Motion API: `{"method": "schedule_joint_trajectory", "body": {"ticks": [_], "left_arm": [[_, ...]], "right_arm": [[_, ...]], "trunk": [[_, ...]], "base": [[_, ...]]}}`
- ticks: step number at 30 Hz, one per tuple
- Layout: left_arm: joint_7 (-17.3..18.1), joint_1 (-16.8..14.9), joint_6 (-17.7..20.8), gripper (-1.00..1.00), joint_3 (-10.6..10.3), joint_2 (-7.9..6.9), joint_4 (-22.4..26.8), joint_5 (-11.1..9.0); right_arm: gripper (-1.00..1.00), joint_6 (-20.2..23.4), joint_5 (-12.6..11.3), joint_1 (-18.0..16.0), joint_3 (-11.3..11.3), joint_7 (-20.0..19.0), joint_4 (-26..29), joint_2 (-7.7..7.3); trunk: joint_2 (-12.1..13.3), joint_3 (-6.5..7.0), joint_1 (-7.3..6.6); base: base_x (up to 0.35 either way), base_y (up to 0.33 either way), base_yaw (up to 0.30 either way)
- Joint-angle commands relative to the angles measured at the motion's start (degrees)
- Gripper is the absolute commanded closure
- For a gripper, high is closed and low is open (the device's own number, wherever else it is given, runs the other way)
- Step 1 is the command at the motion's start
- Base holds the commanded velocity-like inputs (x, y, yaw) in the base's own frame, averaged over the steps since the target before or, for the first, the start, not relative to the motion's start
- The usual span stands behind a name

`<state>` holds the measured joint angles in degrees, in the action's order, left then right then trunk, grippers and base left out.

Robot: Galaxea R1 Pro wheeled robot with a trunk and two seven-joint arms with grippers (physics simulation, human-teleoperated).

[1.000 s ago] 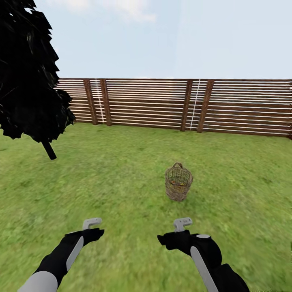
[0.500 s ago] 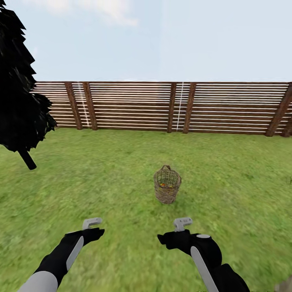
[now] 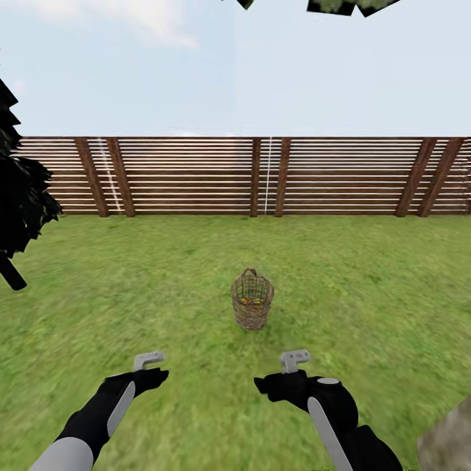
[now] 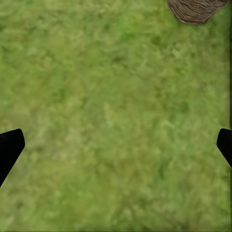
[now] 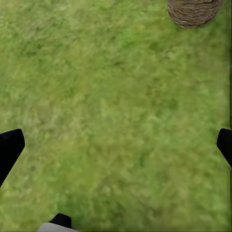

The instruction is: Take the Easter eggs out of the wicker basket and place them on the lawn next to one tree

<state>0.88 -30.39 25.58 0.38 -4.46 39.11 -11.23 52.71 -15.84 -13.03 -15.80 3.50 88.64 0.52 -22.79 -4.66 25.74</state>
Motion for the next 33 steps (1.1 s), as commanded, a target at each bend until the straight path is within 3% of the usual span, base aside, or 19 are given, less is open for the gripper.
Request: {"method": "schedule_joint_trajectory", "body": {"ticks": [1,33], "left_arm": [[0.1,0.0,0.3,-1.00,0.0,-0.02,0.1,-0.3],[0.1,0.0,0.4,-1.00,0.0,-0.05,0.1,-0.3]], "right_arm": [[-1.00,0.2,-0.4,-0.1,0.0,0.4,0.0,0.01],[-1.00,0.2,-0.3,-0.1,-0.1,0.4,0.0,0.01]], "trunk": [[-0.1,-0.06,0.04],[-0.1,2.15,0.04]], "base": [[0.000,0.000,-0.220],[0.000,0.000,-0.220]]}}
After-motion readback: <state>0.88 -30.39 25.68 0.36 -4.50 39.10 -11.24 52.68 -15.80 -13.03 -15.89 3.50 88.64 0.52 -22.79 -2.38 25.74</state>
